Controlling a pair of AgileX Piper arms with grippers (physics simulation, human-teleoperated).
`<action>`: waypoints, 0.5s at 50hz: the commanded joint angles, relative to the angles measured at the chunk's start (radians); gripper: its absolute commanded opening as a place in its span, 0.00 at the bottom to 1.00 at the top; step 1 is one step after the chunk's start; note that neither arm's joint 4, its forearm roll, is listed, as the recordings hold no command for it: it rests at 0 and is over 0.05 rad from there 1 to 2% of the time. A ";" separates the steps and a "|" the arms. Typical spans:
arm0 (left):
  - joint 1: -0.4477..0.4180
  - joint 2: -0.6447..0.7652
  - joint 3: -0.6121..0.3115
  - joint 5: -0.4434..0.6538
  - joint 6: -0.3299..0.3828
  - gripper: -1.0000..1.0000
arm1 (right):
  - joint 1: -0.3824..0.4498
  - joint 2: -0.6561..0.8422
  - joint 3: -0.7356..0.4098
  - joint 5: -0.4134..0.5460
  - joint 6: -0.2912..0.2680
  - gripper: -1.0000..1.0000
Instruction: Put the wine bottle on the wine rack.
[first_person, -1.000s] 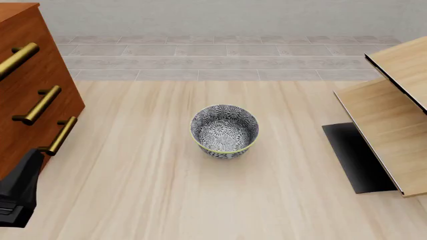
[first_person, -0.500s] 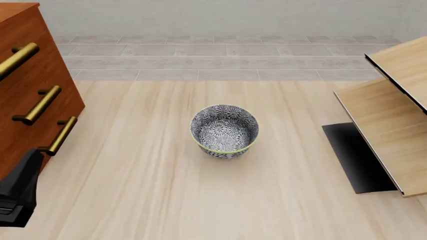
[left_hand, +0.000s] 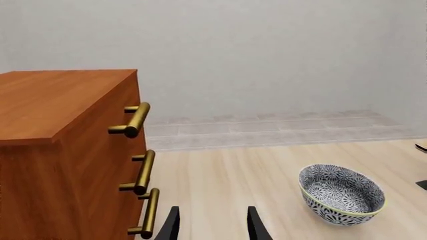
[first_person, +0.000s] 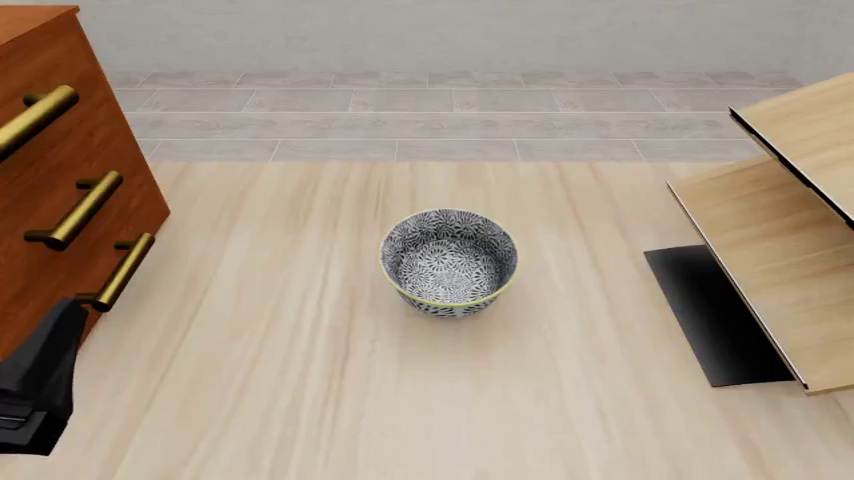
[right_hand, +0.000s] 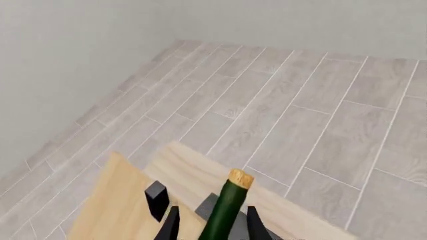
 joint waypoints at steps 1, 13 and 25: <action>-0.001 0.000 0.000 -0.003 0.003 1.00 | 0.011 -0.014 -0.002 0.019 0.010 1.00; -0.004 0.000 0.000 -0.003 -0.001 1.00 | 0.005 -0.045 -0.039 0.063 0.012 1.00; -0.007 0.000 0.000 -0.006 -0.005 1.00 | 0.000 -0.100 -0.079 0.122 0.013 1.00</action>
